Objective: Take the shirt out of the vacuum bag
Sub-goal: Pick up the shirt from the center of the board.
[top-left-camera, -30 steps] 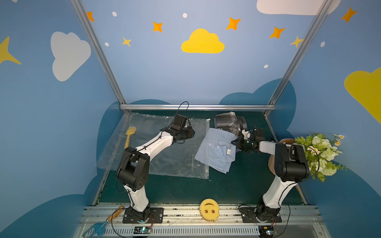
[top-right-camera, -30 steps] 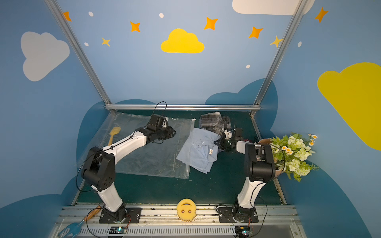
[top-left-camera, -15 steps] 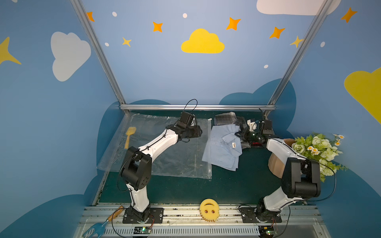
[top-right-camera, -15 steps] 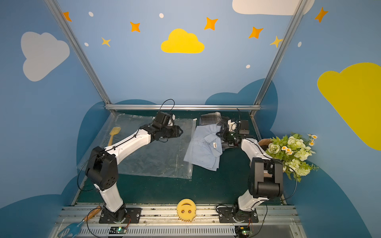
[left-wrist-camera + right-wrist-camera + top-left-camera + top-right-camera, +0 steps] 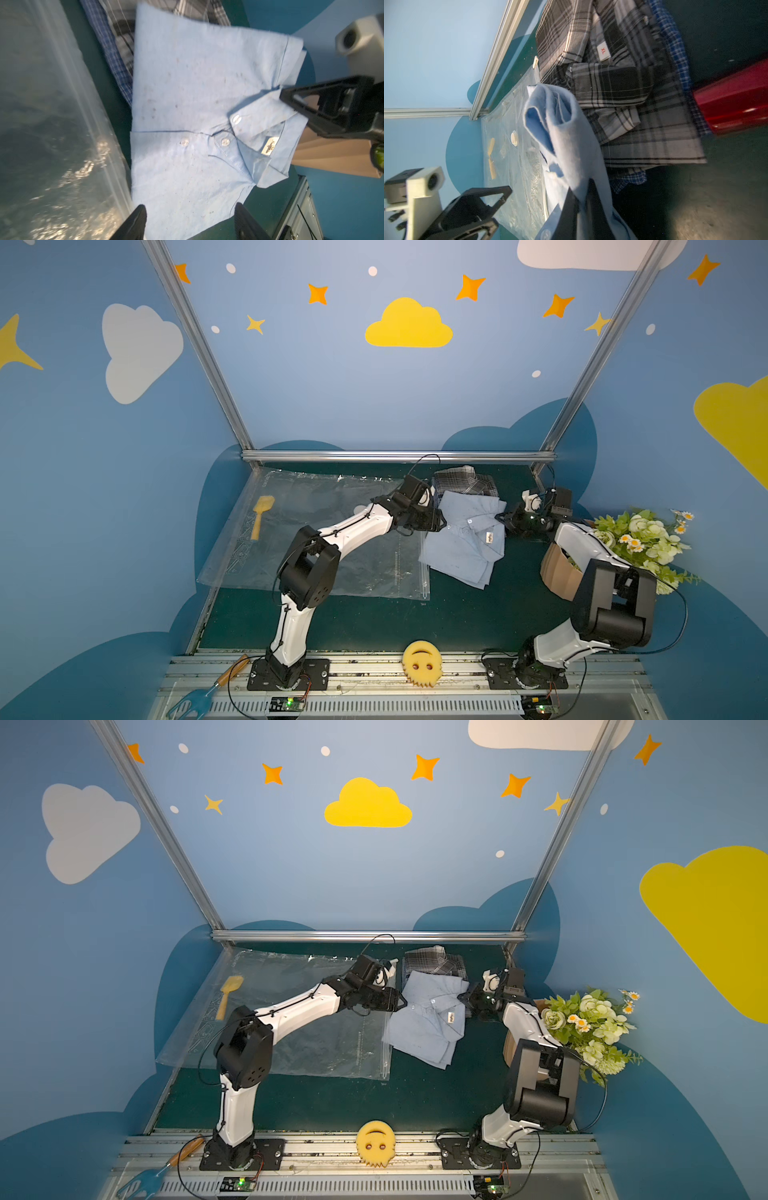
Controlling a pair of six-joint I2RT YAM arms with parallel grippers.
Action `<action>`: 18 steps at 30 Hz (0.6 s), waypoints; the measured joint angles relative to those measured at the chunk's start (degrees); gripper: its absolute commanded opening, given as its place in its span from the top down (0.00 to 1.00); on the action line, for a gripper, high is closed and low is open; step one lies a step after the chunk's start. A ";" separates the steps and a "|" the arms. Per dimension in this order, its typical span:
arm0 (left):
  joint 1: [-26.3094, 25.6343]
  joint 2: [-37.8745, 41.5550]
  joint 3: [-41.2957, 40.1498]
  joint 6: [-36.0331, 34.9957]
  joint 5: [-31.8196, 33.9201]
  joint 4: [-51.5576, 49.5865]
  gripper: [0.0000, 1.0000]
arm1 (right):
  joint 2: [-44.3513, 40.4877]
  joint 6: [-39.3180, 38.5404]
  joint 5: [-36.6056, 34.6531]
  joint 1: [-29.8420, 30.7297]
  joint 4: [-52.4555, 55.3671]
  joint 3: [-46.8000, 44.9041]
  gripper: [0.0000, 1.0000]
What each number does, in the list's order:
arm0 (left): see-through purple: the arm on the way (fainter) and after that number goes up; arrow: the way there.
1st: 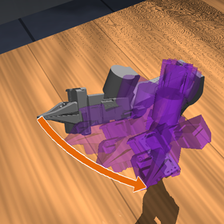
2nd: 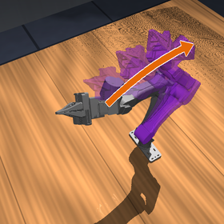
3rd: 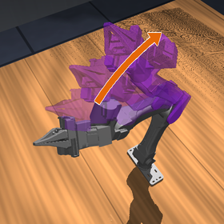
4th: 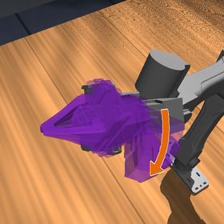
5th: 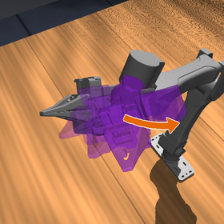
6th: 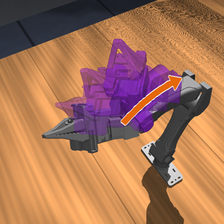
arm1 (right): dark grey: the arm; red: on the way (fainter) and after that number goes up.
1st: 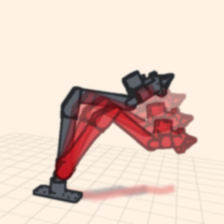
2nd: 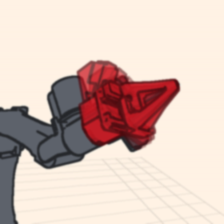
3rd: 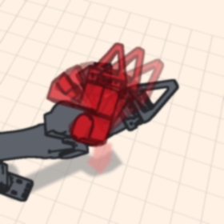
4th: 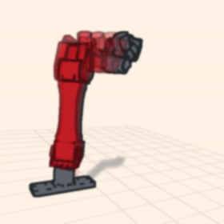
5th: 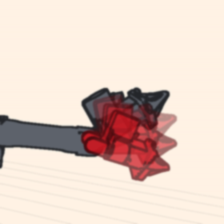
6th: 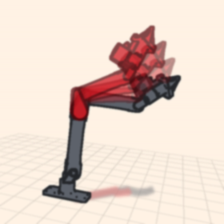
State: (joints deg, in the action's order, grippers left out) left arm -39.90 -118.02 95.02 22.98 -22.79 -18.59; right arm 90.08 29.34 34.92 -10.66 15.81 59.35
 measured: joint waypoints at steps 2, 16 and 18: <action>-0.20 -2.03 0.00 0.28 -1.36 0.96 0.33 | 0.02 0.15 -0.04 -1.16 0.02 -0.28 1.00; 2.01 -6.36 -0.85 1.73 -5.40 5.57 0.35 | 3.67 1.49 0.35 -2.64 -1.81 -1.07 1.00; 1.99 -6.99 -1.29 1.73 -6.51 6.40 0.35 | 4.11 1.70 0.35 -2.64 -2.08 -1.07 1.00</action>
State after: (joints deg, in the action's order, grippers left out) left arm -37.91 -125.01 93.73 24.71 -29.30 -12.19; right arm 94.19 31.05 35.27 -13.30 13.74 58.28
